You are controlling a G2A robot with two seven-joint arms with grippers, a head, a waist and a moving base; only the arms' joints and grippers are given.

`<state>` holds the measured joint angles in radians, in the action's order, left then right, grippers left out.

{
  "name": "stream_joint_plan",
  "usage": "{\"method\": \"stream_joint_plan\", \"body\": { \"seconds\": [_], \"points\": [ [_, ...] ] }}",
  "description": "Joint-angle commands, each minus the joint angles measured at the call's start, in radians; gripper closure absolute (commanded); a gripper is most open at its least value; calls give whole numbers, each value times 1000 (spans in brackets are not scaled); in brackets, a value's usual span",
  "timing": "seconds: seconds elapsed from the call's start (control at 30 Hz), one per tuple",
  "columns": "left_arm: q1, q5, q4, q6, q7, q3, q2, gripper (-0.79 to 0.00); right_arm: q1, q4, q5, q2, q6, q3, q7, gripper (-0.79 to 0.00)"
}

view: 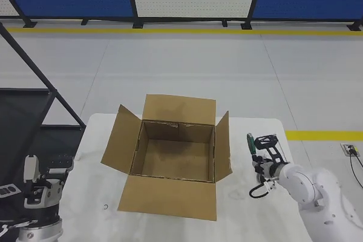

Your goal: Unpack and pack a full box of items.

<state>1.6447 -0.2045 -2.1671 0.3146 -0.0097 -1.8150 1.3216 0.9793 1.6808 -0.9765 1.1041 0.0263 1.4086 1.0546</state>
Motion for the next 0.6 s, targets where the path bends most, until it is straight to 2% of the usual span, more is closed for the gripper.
{"method": "stream_joint_plan", "body": {
  "seconds": [0.0, 0.13, 0.27, 0.43, 0.57],
  "points": [
    [-3, 1, 2, -1, 0, 1, 1, -785, 36, 103, 24, -6, 9, 52, -20, 0],
    [-5, -1, 5, -3, -5, -1, 1, -785, 94, 282, 32, -13, 6, 116, -53, 0],
    [-3, 15, 8, 9, 7, -19, 2, -785, 113, 435, 20, -15, 2, 116, -72, 0],
    [-2, -2, 14, 16, 24, -32, 4, -785, 65, 535, 21, -14, 56, 47, -57, 0],
    [3, -16, 21, 24, 31, -33, 6, -785, -24, 533, -14, -7, 59, -71, -27, 0]
  ]
}}
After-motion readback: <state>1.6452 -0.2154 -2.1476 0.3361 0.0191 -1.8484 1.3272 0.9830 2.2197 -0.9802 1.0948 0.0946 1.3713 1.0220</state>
